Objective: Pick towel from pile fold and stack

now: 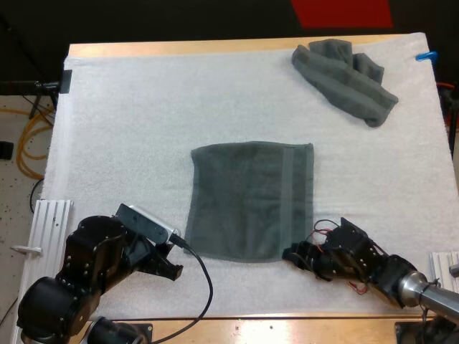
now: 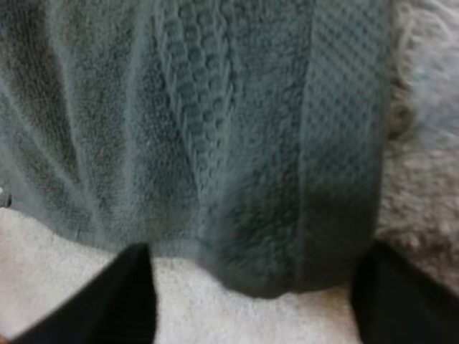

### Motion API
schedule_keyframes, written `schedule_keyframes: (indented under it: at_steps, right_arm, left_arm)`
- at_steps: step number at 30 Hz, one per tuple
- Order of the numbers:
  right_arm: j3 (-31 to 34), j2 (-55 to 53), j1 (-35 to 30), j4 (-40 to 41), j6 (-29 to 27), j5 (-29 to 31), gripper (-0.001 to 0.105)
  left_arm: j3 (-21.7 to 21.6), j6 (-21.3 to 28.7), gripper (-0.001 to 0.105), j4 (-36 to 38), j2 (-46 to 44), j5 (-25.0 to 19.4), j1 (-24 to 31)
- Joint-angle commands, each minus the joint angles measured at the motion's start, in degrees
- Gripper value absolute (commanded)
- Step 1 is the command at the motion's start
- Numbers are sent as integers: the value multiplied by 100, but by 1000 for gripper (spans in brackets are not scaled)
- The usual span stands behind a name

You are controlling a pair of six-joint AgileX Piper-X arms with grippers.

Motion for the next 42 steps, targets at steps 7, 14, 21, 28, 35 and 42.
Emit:
schedule_keyframes:
  at_steps: [7, 14, 21, 28, 35, 42]
  right_arm:
    - [43, 114, -13, 65, -2, -133, 4]
    - [43, -1, -13, 130, -258, -525, 0]
    - [4, -588, -13, 540, -527, -561, 0]
    - [3, -1268, -13, 1631, -817, -232, 0]
    - [3, -1546, -13, 1875, -895, -132, 0]
    - [3, -1546, -13, 1890, -895, -132, 0]
  left_arm:
    - [-10, -44, 48, 17, -13, 37, 9]
    - [187, -33, 48, -100, 49, 218, 9]
    - [665, -44, 48, -533, 319, 997, 9]
    - [956, -252, 48, -1021, 903, 799, 9]
    - [985, -599, 48, -1293, 2196, 1372, 9]
    - [985, -914, 48, -1602, 3749, 1428, 9]
